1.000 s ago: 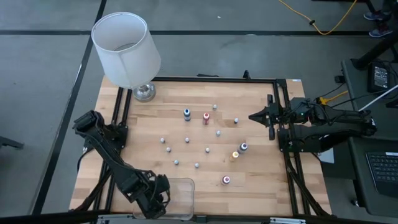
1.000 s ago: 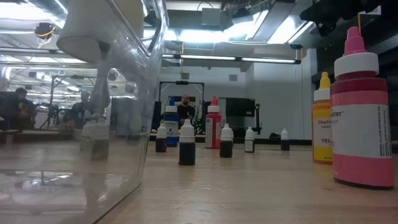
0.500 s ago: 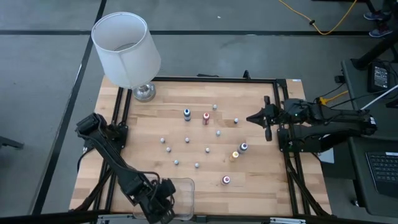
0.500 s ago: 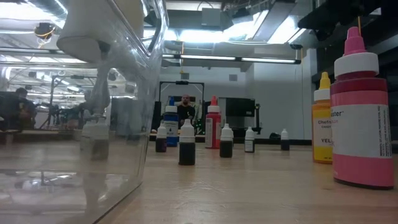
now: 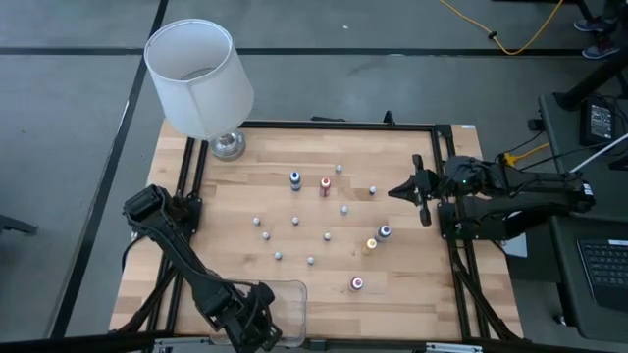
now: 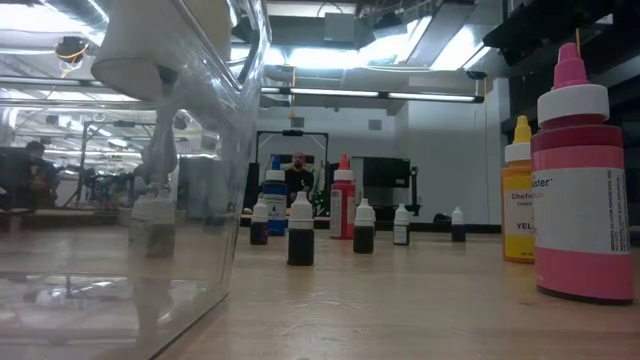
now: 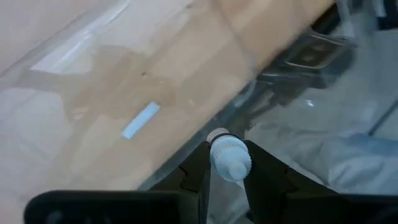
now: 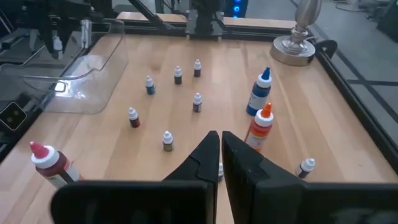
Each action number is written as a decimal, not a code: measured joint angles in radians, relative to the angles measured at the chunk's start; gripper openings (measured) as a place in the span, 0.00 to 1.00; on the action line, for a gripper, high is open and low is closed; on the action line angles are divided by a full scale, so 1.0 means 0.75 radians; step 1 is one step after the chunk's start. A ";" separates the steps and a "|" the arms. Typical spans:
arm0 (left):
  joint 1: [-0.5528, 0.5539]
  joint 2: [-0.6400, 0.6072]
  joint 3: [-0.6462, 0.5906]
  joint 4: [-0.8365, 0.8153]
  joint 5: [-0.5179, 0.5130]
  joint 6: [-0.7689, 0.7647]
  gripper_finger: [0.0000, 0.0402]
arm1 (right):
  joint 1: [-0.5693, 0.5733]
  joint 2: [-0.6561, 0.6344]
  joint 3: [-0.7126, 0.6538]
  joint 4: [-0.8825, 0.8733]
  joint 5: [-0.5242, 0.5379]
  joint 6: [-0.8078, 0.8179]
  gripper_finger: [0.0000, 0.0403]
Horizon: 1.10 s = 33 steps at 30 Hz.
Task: Pick & Place food coloring
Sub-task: Put the bottom small green food coloring bottle into the bin
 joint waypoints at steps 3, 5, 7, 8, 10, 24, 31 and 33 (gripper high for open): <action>0.000 0.027 0.000 0.005 0.005 -0.025 0.18 | 0.000 0.000 0.000 0.000 0.000 -0.008 0.06; 0.001 0.052 0.000 0.008 0.014 -0.058 0.18 | 0.000 0.000 0.000 -0.001 0.000 -0.036 0.06; 0.001 0.072 0.000 0.008 0.017 -0.088 0.18 | 0.000 0.000 0.000 0.000 0.000 -0.050 0.06; 0.001 0.076 0.000 0.005 0.017 -0.099 0.18 | 0.000 0.000 0.000 0.000 0.000 -0.052 0.06; 0.001 0.084 0.000 -0.014 0.015 -0.107 0.18 | 0.000 0.000 0.000 0.000 0.000 -0.054 0.06; 0.010 0.090 -0.007 -0.143 0.011 -0.140 0.18 | 0.000 0.000 0.000 -0.001 0.001 -0.036 0.06; 0.017 0.165 -0.008 -0.076 0.016 -0.134 0.18 | 0.000 0.000 0.000 -0.001 0.000 -0.035 0.06; 0.017 0.178 -0.008 -0.081 0.015 -0.139 0.18 | 0.000 0.000 0.000 -0.001 0.001 -0.031 0.06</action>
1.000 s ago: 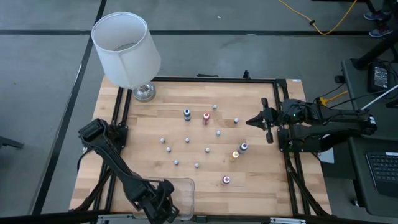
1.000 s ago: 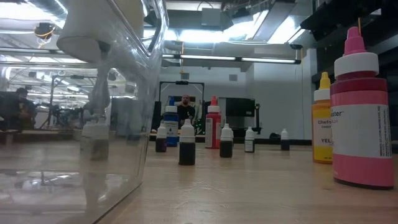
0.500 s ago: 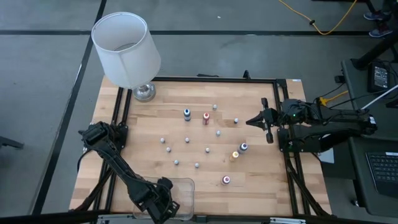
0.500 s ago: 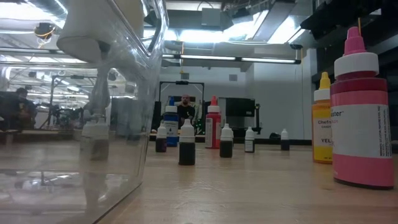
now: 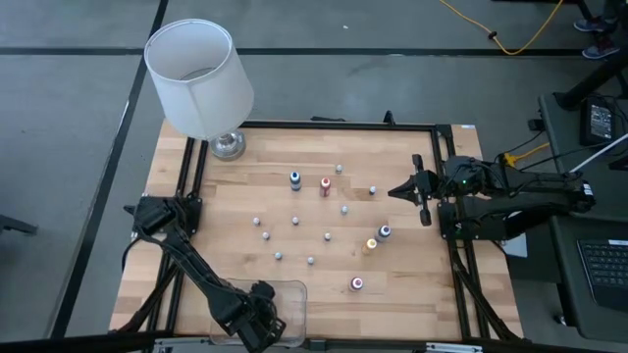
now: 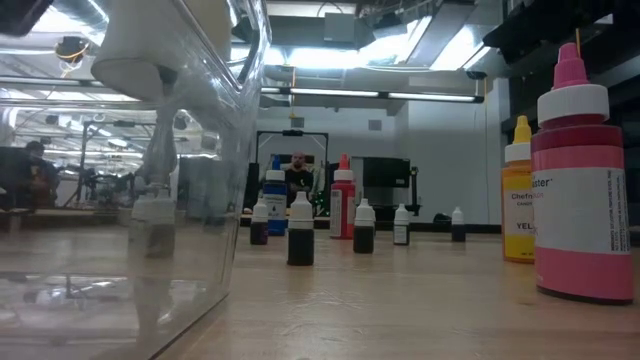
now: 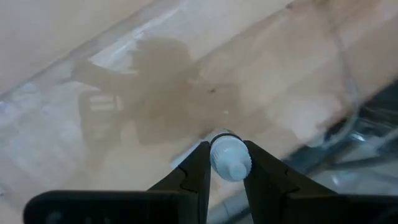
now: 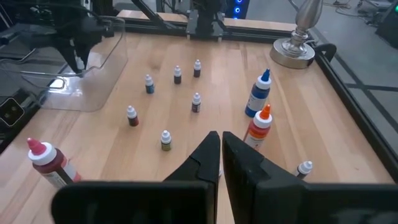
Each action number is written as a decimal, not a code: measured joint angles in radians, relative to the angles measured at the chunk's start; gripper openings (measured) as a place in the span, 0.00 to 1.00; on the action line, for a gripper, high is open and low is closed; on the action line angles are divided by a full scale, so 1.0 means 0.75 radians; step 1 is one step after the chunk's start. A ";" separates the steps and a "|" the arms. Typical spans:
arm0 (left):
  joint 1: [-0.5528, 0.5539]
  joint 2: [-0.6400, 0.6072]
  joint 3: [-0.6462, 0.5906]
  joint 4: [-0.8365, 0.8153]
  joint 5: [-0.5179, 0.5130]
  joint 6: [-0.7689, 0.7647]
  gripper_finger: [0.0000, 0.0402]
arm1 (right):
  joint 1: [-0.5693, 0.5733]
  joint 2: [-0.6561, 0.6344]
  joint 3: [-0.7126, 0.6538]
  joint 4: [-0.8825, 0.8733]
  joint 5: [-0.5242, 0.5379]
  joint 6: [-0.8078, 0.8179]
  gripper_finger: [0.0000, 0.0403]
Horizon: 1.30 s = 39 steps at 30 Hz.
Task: Pick & Place food coloring
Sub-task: Put the bottom small green food coloring bottle into the bin, then put the bottom small pink food coloring bottle into the bin
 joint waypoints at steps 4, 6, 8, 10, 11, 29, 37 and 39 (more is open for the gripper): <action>-0.001 0.000 0.000 -0.043 -0.012 -0.027 0.18 | 0.000 0.000 0.000 0.000 0.000 0.000 0.06; -0.001 0.001 0.000 -0.040 -0.011 -0.027 0.18 | 0.000 0.000 0.000 0.000 0.000 -0.001 0.06; -0.001 0.001 0.000 -0.032 -0.011 -0.026 0.18 | 0.000 0.000 0.000 0.000 0.000 -0.001 0.06; -0.002 0.001 0.000 -0.032 -0.011 -0.026 0.19 | 0.000 0.000 0.000 0.000 0.000 0.000 0.06; -0.003 0.001 0.000 -0.031 -0.011 -0.026 0.19 | 0.000 0.000 0.000 0.000 0.000 0.000 0.06; -0.001 -0.009 0.059 -0.067 -0.006 0.004 0.35 | 0.000 0.000 0.000 -0.001 0.000 0.000 0.06; 0.018 -0.016 0.359 -0.369 -0.030 0.127 0.35 | 0.000 0.000 0.000 -0.001 0.000 -0.003 0.06; 0.021 -0.015 0.443 -0.500 -0.057 0.150 0.35 | 0.001 0.000 0.000 -0.001 0.000 -0.005 0.06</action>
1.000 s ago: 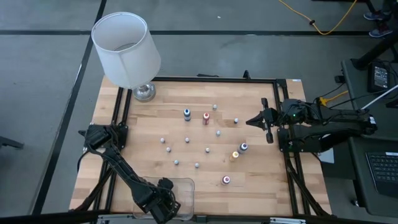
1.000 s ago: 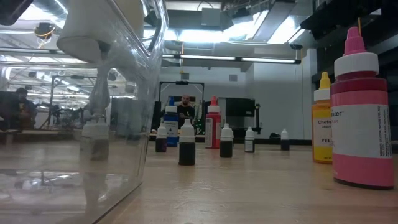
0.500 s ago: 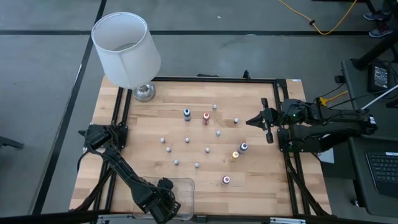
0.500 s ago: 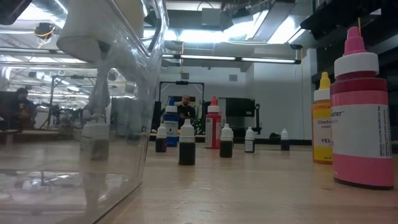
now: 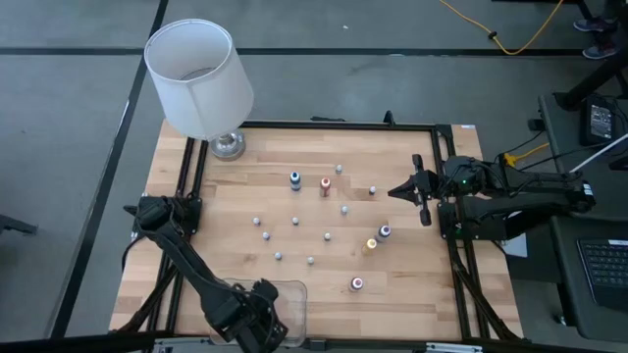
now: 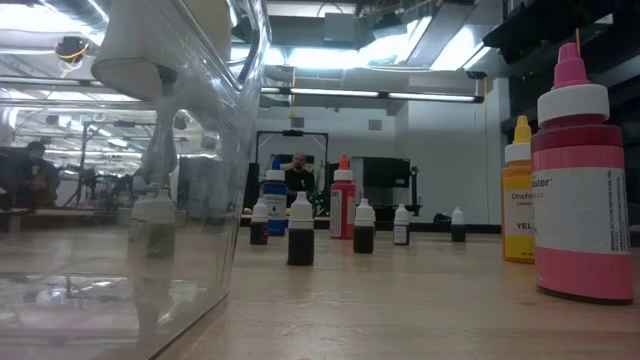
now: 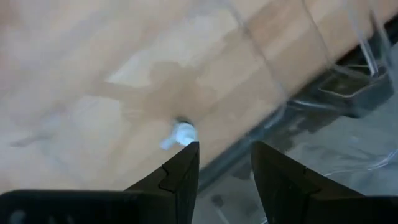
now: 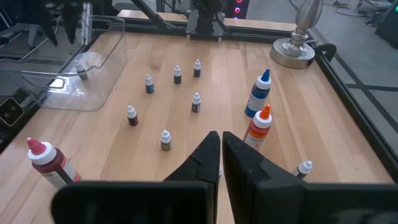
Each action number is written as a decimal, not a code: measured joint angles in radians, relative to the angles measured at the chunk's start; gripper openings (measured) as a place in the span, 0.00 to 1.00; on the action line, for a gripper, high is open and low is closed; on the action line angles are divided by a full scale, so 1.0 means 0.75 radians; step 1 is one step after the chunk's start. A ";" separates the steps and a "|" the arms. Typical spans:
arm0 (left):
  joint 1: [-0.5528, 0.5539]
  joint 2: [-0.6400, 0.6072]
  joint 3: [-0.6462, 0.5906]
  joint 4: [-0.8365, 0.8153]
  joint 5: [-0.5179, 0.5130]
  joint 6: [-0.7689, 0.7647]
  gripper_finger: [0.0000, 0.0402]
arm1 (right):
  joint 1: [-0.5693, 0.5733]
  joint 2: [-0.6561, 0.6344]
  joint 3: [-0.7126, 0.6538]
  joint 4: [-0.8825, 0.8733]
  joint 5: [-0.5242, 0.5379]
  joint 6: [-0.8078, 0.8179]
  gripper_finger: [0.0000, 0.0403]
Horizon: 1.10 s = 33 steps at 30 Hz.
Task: Pick & Place food coloring
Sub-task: Put the bottom small pink food coloring bottle into the bin
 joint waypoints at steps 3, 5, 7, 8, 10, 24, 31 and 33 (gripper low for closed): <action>0.017 -0.002 0.117 -0.193 -0.042 0.018 0.35 | 0.000 0.000 0.000 0.001 0.000 0.000 0.06; 0.037 -0.001 0.170 -0.327 -0.067 0.023 0.35 | 0.000 0.000 0.000 0.001 0.000 0.000 0.06; 0.064 -0.001 0.202 -0.421 -0.072 0.026 0.35 | 0.000 -0.001 0.000 0.003 0.000 0.000 0.06; 0.080 -0.001 0.213 -0.455 -0.065 0.041 0.35 | 0.000 0.000 0.000 0.006 0.000 0.000 0.06; 0.112 0.000 0.238 -0.518 -0.038 0.087 0.35 | 0.000 0.000 0.000 0.020 0.000 -0.001 0.06; 0.440 -0.118 0.095 -0.589 -0.139 0.712 0.35 | 0.000 -0.001 0.000 0.089 0.001 0.032 0.06; 0.522 -0.498 -0.257 -0.578 -0.265 0.755 0.35 | 0.000 -0.001 0.000 0.100 0.001 0.037 0.06; 0.520 -0.630 -0.399 -0.498 -0.281 0.735 0.35 | 0.000 -0.001 0.000 0.100 0.001 0.043 0.06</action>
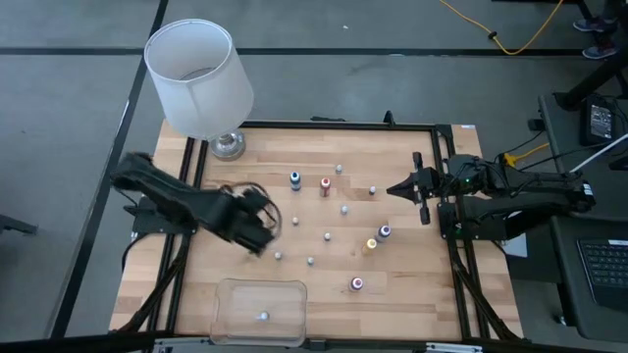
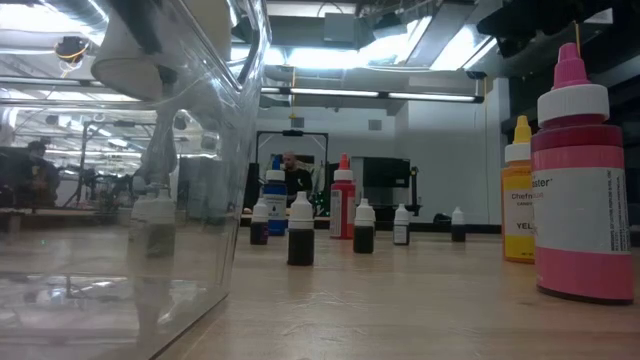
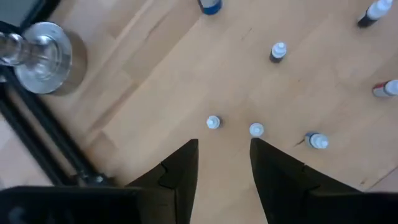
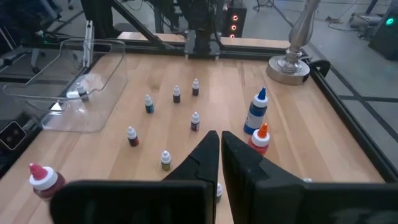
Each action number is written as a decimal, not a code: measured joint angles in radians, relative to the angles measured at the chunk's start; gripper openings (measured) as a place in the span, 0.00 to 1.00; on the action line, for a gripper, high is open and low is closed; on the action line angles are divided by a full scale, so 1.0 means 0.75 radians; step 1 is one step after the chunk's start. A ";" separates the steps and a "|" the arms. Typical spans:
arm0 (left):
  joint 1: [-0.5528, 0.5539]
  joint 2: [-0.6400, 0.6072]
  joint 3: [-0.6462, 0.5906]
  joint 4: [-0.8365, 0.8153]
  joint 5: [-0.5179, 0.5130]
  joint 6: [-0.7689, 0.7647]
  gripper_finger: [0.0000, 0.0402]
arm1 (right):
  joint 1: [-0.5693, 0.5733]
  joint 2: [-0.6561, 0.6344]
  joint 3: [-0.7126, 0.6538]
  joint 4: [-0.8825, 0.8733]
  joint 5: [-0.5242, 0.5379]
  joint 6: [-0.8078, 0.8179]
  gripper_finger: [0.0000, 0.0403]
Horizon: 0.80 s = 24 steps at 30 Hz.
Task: Pick & Place food coloring
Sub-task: Put the bottom small pink food coloring bottle into the bin
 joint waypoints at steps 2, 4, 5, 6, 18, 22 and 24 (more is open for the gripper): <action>0.000 -0.108 -0.151 0.110 0.022 -0.012 0.35 | 0.000 0.000 0.000 -0.002 0.000 0.001 0.06; 0.000 -0.197 -0.308 0.243 0.056 -0.013 0.35 | 0.000 0.000 0.000 -0.003 0.000 0.002 0.06; 0.000 -0.230 -0.376 0.297 0.068 -0.013 0.35 | 0.000 0.000 0.000 -0.003 0.001 0.003 0.06; 0.000 -0.257 -0.441 0.332 0.071 -0.013 0.35 | 0.000 0.000 0.000 -0.003 0.008 0.011 0.06; 0.179 -0.334 -0.828 0.696 0.225 0.244 0.39 | 0.000 0.001 0.000 -0.006 0.099 0.073 0.06; 0.267 -0.334 -0.871 0.765 0.224 0.320 0.49 | -0.001 0.001 0.000 -0.006 0.123 0.071 0.06; 0.320 -0.334 -0.885 0.812 0.246 0.355 0.54 | -0.001 0.001 0.000 -0.006 0.148 0.071 0.06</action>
